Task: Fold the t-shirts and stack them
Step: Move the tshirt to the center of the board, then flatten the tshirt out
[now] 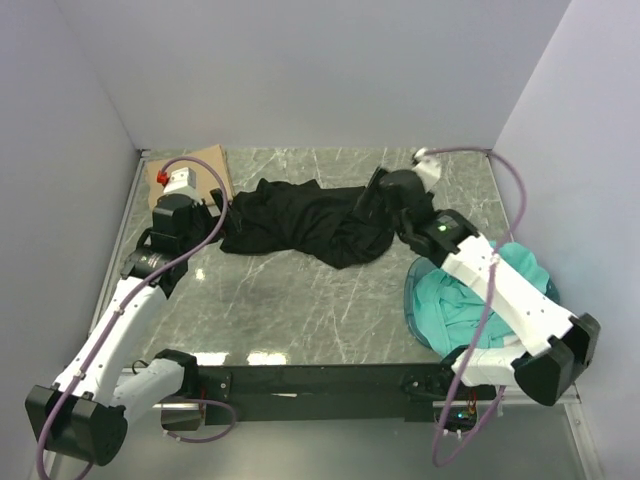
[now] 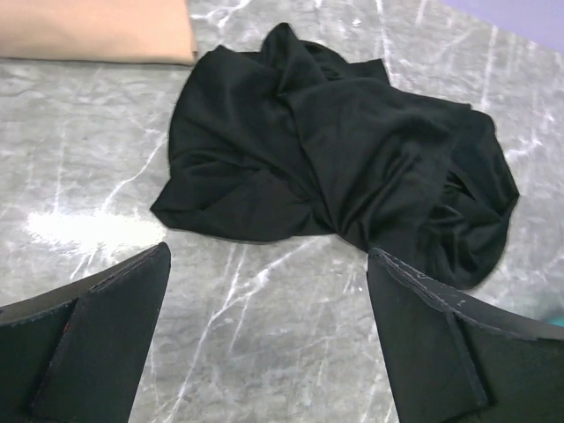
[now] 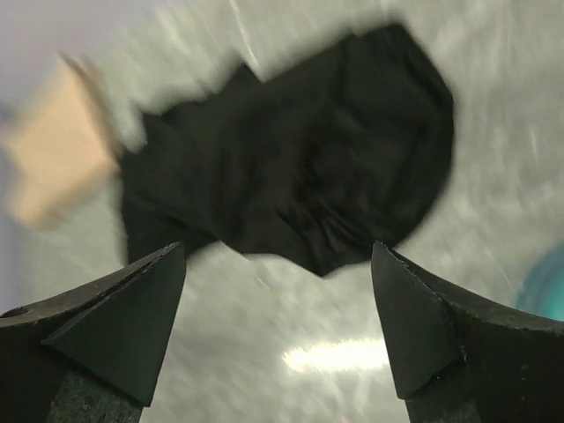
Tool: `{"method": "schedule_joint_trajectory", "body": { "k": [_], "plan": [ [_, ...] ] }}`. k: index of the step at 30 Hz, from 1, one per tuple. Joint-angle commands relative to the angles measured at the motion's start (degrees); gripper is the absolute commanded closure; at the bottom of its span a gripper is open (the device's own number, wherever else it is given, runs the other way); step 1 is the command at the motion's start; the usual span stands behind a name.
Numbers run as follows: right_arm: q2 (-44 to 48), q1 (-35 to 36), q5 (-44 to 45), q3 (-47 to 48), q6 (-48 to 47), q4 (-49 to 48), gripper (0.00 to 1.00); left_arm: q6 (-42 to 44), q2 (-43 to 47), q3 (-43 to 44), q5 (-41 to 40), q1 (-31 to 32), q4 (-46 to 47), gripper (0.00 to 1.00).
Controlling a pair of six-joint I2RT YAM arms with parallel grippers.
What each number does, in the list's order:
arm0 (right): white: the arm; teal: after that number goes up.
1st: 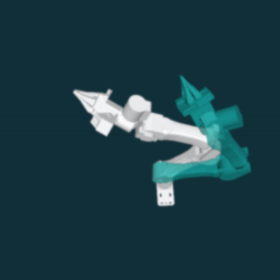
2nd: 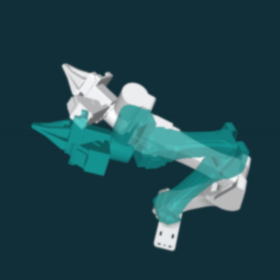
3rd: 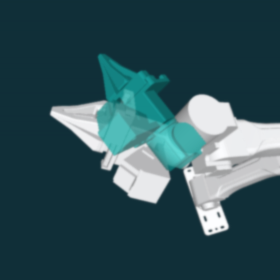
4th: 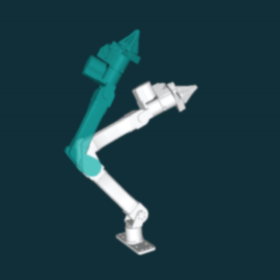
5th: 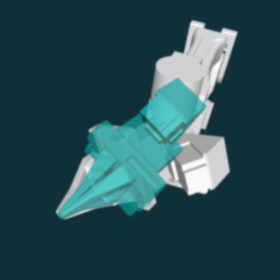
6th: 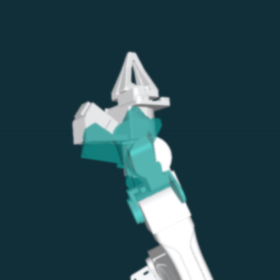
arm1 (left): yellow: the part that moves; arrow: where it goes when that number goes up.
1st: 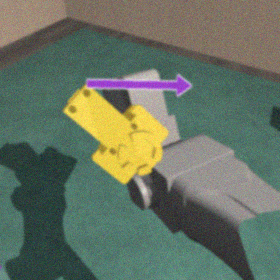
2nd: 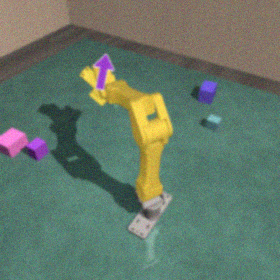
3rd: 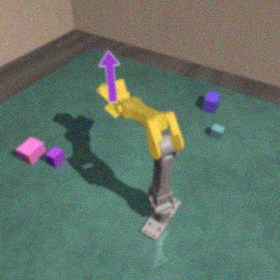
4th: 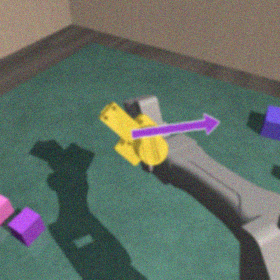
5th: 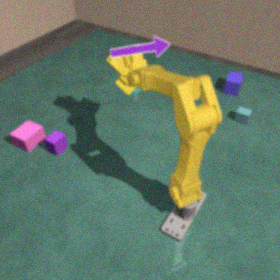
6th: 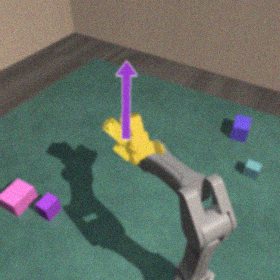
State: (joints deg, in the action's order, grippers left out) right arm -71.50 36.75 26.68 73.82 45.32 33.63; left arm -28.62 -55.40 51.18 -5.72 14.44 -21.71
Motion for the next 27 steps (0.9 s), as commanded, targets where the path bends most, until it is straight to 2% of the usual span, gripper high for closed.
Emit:
{"method": "schedule_joint_trajectory", "body": {
  "k": [1,7,11,14,20,27],
  "plan": [
    [-2.31,-0.02,-6.61,-3.15,1.97,3.03,0.09,-0.9,-2.07,0.41,-3.43,-0.2,-0.17,0.01],
    [-16.54,0.42,-23.39,-0.62,-5.06,-1.28,0.16,-5.64,-7.0,1.03,-0.88,-0.29,-0.96,0.01],
    [-29.53,1.83,-27.89,7.36,-8.05,-0.67,0.2,-7.41,-7.88,0.51,-0.7,-1.86,-0.87,0.01],
    [-35.17,1.92,-28.52,10.8,-8.84,0.56,0.2,-8.11,-8.23,0.15,0.96,-5.19,-1.22,0.01],
    [-40.02,1.92,-29.57,12.31,-9.9,2.05,0.22,-9.17,-10.61,-1.34,5.27,-12.84,-1.66,0.01],
    [-42.57,1.92,-30.89,12.13,-10.08,3.02,0.25,-8.91,-12.45,-2.22,6.5,-14.26,-0.08,0.01]
  ]
}}
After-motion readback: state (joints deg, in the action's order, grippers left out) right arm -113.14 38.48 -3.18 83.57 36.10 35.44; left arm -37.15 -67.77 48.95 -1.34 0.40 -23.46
